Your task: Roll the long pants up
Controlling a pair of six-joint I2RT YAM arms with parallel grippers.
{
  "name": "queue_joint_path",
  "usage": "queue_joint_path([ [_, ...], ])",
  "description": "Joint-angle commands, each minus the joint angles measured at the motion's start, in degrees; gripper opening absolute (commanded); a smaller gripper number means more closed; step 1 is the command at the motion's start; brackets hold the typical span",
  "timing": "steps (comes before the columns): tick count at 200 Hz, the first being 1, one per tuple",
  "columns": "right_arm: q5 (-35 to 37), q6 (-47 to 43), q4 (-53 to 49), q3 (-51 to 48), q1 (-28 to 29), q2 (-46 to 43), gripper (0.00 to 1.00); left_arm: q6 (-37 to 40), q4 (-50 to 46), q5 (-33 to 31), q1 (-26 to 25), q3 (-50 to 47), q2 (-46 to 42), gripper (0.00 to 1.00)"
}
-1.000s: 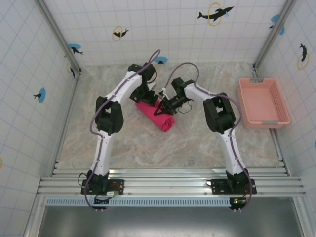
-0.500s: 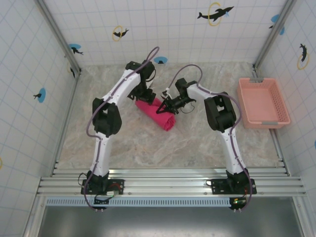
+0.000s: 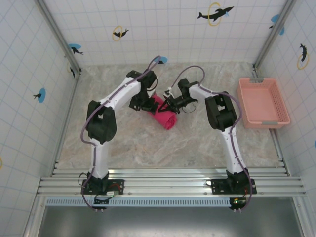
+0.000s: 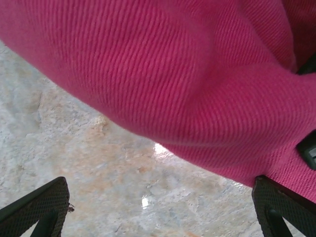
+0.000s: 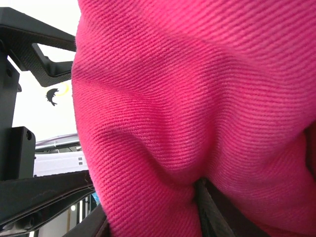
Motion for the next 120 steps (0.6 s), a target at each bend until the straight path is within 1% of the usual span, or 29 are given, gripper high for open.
queue_joint_path([
  [1,5.1,0.6,0.5,-1.4,-0.8,3.9,0.39,-2.3,1.9,1.5,0.1,6.4,5.0,0.98],
  [30,5.5,0.9,0.5,-1.4,-0.9,4.5,0.39,-2.0,-4.4,0.5,0.2,18.4,12.3,0.97],
  [33,5.6,1.0,0.6,-1.4,-0.8,4.5,0.39,-2.0,-4.7,0.5,0.3,19.5,14.6,0.97],
  [45,5.3,1.0,0.6,-1.5,-0.8,4.8,0.39,-2.4,-6.4,0.7,0.2,24.3,17.8,0.97],
  [58,5.6,1.0,0.6,-1.6,-0.9,5.0,0.39,-2.2,-8.1,1.4,0.2,28.5,21.1,0.98],
  [68,5.5,1.2,0.7,-1.4,-1.0,5.3,0.40,-2.3,-10.3,0.6,0.2,31.1,23.5,0.97],
  [104,5.4,2.1,1.3,-1.7,-1.3,5.7,0.44,-2.4,-11.6,-1.6,0.3,30.4,27.1,0.97],
  [120,5.6,2.7,1.8,-2.6,-1.0,5.7,0.50,-2.8,-11.6,-1.8,0.3,31.1,28.9,0.98],
])
